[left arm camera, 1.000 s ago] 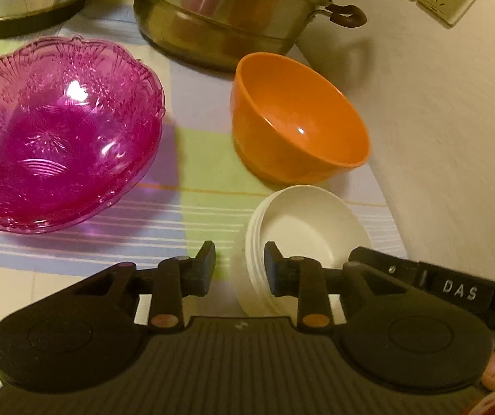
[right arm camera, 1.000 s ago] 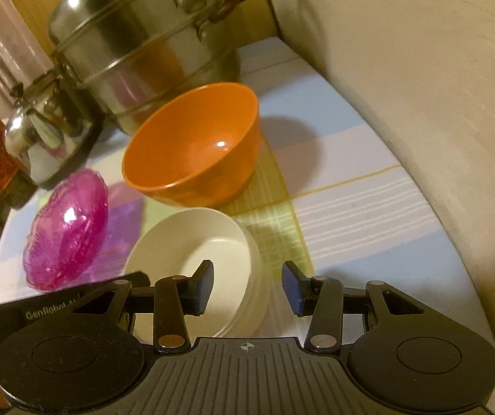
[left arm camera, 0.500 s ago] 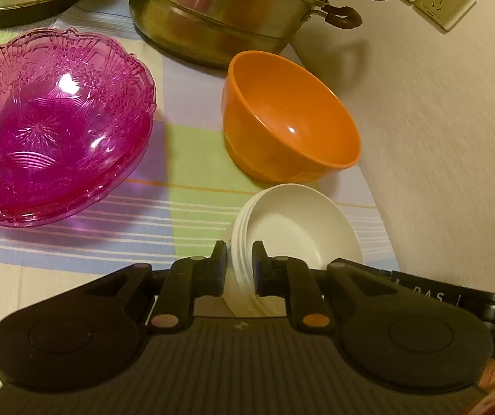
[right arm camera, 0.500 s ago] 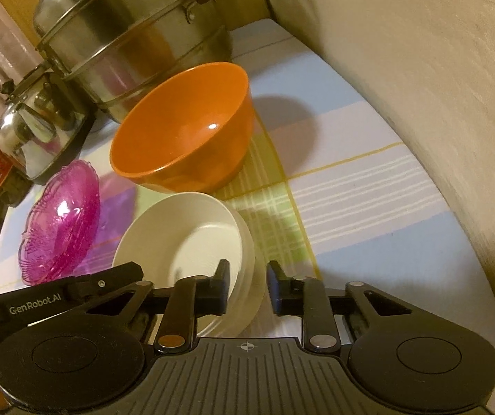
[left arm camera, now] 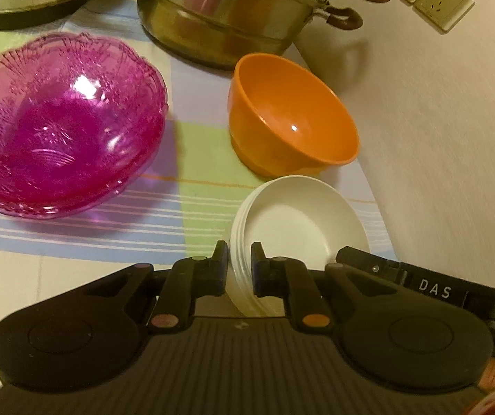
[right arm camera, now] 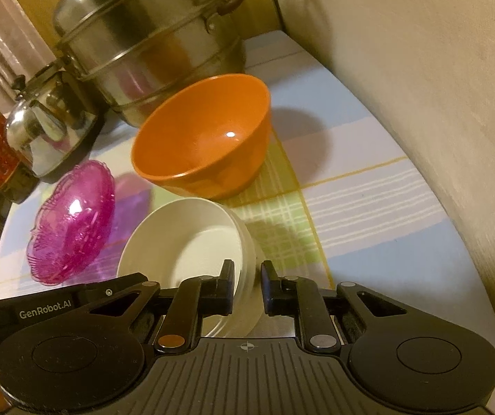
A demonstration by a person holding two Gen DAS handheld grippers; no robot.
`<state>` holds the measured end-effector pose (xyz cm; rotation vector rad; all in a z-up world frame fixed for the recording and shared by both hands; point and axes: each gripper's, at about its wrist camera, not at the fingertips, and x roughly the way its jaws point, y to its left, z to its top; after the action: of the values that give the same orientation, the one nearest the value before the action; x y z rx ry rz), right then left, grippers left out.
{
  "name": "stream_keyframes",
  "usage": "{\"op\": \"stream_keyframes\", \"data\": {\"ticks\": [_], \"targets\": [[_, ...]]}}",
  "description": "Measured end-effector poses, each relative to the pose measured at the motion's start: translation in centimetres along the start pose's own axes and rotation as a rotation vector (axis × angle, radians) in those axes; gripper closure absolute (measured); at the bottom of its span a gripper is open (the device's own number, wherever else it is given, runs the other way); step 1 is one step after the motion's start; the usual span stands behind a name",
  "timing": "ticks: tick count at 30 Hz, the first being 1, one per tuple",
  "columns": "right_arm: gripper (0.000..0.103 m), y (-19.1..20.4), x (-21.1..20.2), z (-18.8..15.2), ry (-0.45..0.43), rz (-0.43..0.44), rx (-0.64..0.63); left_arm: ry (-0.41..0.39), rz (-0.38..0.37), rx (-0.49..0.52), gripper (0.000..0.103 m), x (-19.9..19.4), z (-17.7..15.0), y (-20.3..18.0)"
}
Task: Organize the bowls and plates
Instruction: 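Lift the white bowl stack with both grippers and carry it over the orange bowl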
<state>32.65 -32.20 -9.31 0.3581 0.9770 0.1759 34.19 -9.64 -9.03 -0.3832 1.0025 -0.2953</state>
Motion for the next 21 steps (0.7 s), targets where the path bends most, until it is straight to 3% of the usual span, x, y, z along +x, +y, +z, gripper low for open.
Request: {"op": "stream_keyframes", "data": {"ticks": [13, 21], "targets": [[0.087, 2.5, -2.9, 1.0, -0.091, 0.073, -0.012, -0.086, -0.02, -0.012, 0.092, -4.3, 0.8, 0.4], [0.087, 2.7, -3.9, 1.8, -0.151, 0.083, -0.001, -0.151, -0.016, 0.039, 0.092, -5.2, 2.0, -1.1]]}}
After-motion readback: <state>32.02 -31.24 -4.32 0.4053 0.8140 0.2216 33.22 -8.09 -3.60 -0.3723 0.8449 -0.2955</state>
